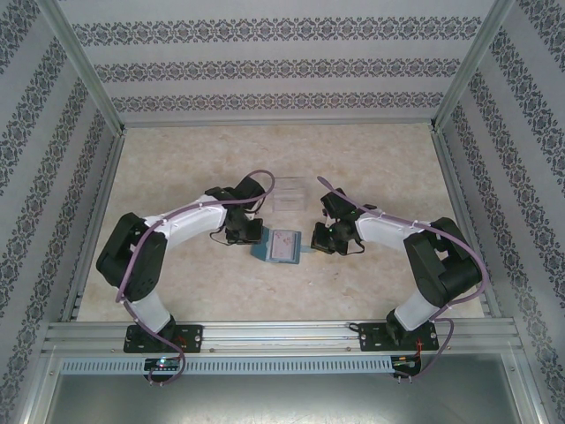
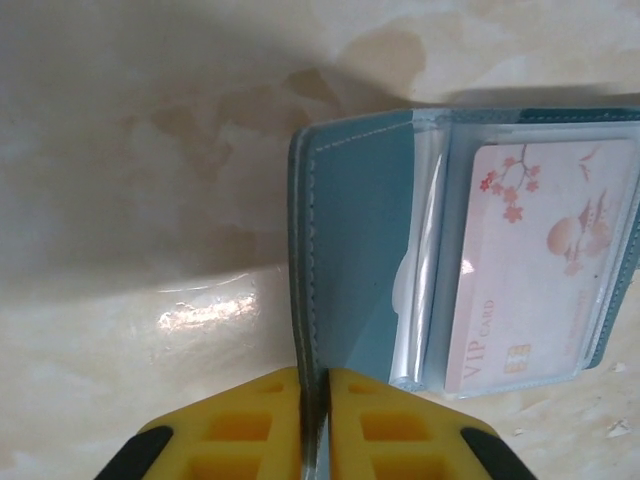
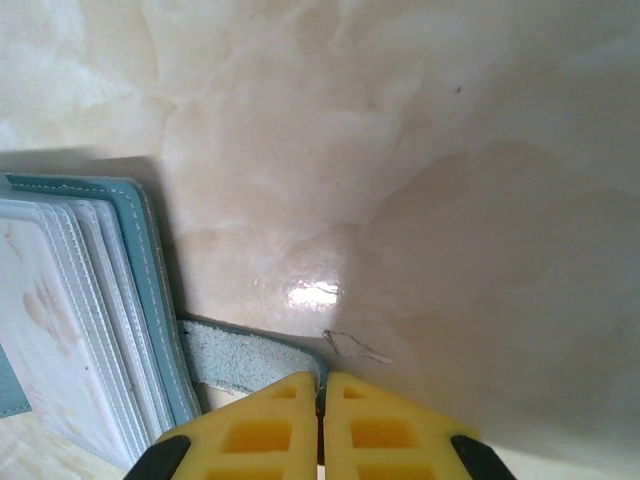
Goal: Take the credit cards out of the card holder
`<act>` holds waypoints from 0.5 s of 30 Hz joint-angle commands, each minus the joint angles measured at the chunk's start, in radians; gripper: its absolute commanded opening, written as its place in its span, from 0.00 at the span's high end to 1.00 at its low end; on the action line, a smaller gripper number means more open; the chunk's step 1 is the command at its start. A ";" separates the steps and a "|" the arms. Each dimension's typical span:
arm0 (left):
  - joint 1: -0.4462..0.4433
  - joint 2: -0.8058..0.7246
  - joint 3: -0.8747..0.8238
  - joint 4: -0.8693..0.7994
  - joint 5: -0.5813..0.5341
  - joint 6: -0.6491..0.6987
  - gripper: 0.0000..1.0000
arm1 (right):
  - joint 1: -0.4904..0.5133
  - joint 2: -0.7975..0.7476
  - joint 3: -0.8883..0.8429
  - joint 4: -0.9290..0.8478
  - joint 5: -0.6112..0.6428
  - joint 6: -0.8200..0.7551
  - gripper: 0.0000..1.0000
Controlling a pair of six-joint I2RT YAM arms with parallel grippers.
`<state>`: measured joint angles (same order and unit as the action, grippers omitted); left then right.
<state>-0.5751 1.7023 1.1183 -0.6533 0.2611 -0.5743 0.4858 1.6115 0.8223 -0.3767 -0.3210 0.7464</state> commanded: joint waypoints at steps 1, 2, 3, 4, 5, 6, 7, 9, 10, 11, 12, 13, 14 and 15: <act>0.013 -0.050 -0.044 0.123 0.075 -0.049 0.91 | -0.013 0.000 0.042 -0.074 0.056 -0.049 0.93; 0.015 -0.057 -0.057 0.145 0.087 -0.062 0.93 | -0.015 0.001 0.049 -0.089 0.068 -0.058 0.93; 0.018 -0.063 -0.074 0.165 0.098 -0.073 0.94 | -0.015 0.001 0.057 -0.104 0.082 -0.067 0.93; 0.018 -0.068 -0.086 0.185 0.106 -0.083 0.95 | -0.014 0.003 0.064 -0.119 0.095 -0.076 0.93; 0.017 -0.075 -0.104 0.209 0.116 -0.095 0.96 | -0.015 0.003 0.071 -0.135 0.114 -0.085 0.92; 0.018 -0.080 -0.120 0.233 0.129 -0.109 0.97 | -0.015 0.001 0.079 -0.151 0.128 -0.093 0.91; 0.017 -0.085 -0.136 0.258 0.141 -0.122 0.97 | -0.015 0.000 0.085 -0.164 0.139 -0.099 0.90; 0.018 -0.102 -0.184 0.320 0.158 -0.158 0.98 | -0.016 -0.007 0.094 -0.186 0.159 -0.113 0.88; 0.018 -0.111 -0.210 0.359 0.167 -0.175 0.98 | -0.016 -0.010 0.097 -0.193 0.164 -0.117 0.87; 0.018 -0.121 -0.238 0.401 0.180 -0.192 0.99 | -0.016 -0.014 0.100 -0.201 0.168 -0.120 0.84; 0.018 -0.131 -0.261 0.430 0.187 -0.207 0.99 | -0.016 -0.019 0.103 -0.210 0.172 -0.124 0.81; 0.018 -0.137 -0.279 0.454 0.192 -0.219 1.00 | -0.016 -0.023 0.105 -0.217 0.177 -0.128 0.78; 0.018 -0.142 -0.295 0.472 0.199 -0.228 1.00 | -0.016 -0.028 0.111 -0.230 0.185 -0.131 0.75; 0.017 -0.146 -0.306 0.484 0.201 -0.237 1.00 | -0.015 -0.033 0.118 -0.246 0.195 -0.137 0.73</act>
<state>-0.5671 1.5829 0.8444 -0.2863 0.4202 -0.7475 0.4751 1.6104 0.9077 -0.5461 -0.1818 0.6388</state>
